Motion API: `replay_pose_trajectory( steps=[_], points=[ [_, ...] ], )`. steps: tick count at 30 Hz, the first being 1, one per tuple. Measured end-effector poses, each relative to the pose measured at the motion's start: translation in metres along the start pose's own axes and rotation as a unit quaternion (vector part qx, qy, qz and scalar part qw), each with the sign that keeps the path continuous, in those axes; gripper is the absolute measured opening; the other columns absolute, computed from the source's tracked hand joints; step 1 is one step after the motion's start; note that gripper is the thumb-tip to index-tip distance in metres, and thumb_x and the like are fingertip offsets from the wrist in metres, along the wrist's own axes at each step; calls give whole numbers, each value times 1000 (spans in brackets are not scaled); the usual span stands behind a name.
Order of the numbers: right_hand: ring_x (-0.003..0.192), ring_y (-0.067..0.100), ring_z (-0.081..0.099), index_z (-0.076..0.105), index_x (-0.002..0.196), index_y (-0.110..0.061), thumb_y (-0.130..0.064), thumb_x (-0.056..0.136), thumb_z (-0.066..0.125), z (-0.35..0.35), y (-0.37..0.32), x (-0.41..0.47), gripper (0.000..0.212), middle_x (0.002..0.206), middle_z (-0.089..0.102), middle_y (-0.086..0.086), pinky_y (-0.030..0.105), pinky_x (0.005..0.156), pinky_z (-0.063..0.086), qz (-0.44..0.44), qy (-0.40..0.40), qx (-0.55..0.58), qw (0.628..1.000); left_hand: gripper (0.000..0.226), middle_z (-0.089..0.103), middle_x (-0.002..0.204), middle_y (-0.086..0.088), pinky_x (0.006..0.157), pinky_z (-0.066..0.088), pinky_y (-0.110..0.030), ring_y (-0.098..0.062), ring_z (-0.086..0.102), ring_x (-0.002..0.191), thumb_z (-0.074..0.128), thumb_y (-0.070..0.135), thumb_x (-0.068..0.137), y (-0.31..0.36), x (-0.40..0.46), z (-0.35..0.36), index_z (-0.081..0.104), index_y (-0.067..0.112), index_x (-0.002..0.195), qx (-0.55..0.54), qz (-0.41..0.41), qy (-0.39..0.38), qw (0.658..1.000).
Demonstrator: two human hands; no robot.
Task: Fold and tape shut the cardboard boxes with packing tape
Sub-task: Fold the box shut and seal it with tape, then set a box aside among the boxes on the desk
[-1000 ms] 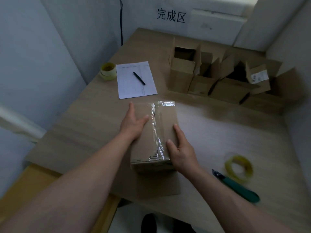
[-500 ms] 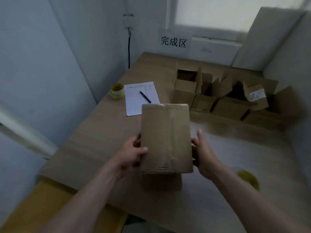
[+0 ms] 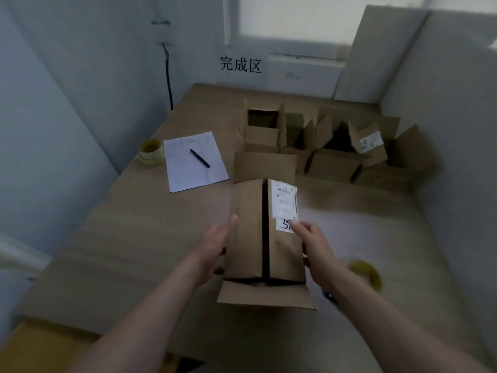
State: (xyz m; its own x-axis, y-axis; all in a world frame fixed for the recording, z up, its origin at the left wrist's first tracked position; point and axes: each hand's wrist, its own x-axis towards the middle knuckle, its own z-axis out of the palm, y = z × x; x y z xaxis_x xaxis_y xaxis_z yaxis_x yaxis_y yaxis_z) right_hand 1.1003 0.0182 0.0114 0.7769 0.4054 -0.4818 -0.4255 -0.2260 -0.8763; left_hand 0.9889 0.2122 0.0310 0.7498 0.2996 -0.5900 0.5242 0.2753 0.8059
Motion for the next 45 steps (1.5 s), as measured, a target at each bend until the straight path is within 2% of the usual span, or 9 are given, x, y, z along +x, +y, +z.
replay_pose_trajectory(
  steps=[6,11,16,21,24,28,32,40,45],
  points=[
    [109,5,58,37,135,-37,-56,53,84,-2,-4,9,96,124,58,-15,26,82,50,-61,4,-92,994,117,49,132,3,99,48,-39,-15,51,114,92,48,48,-1,20,24,25,28,143,185,60,19,981],
    [125,6,46,17,147,-46,-63,44,85,-38,-51,26,124,141,45,-21,39,103,45,-115,48,-183,975,149,4,158,11,114,25,-45,-20,15,145,87,62,41,39,36,70,-16,45,147,314,151,62,935],
    [118,9,49,12,149,-46,-60,48,77,-106,-95,31,121,133,47,-24,36,96,45,-119,102,-229,961,151,2,147,20,105,28,-33,-16,22,137,79,73,34,81,58,140,-26,52,140,356,200,5,913],
    [108,13,60,47,122,-52,-51,61,65,-190,-114,23,64,116,62,-18,45,89,52,-117,84,-155,977,150,3,136,33,102,32,-38,-14,23,131,76,79,27,98,79,212,-27,59,134,377,211,-50,900],
    [102,7,59,52,96,-72,-57,60,62,-234,-116,14,40,109,60,-23,32,76,48,-86,79,-119,986,140,7,131,32,100,37,-41,-20,29,129,77,72,33,99,91,252,-24,63,130,387,200,-84,896],
    [87,4,63,55,76,-74,-58,60,60,-277,-105,19,23,87,61,-32,22,62,49,-55,113,-101,987,132,8,136,23,102,42,-42,-22,33,126,79,60,45,99,106,297,-19,62,133,384,161,-133,900],
    [92,13,58,55,78,-75,-59,60,58,-302,-87,36,24,99,58,-17,30,65,46,-34,140,-93,985,124,12,151,9,103,46,-46,-28,37,128,76,37,59,99,119,322,-9,47,149,309,96,-179,929],
    [104,16,64,67,121,-37,-34,80,53,-347,-88,82,43,123,66,10,50,98,49,-45,281,-120,951,95,28,157,-5,108,38,-57,-32,34,138,63,13,75,119,140,351,14,33,154,127,63,-212,967],
    [84,19,58,56,132,-20,-23,96,51,-357,-100,109,37,108,62,9,37,82,50,-40,259,-208,942,89,32,154,-3,103,46,-48,-24,43,130,63,4,84,130,150,366,15,30,155,124,96,-197,968]
  ],
)
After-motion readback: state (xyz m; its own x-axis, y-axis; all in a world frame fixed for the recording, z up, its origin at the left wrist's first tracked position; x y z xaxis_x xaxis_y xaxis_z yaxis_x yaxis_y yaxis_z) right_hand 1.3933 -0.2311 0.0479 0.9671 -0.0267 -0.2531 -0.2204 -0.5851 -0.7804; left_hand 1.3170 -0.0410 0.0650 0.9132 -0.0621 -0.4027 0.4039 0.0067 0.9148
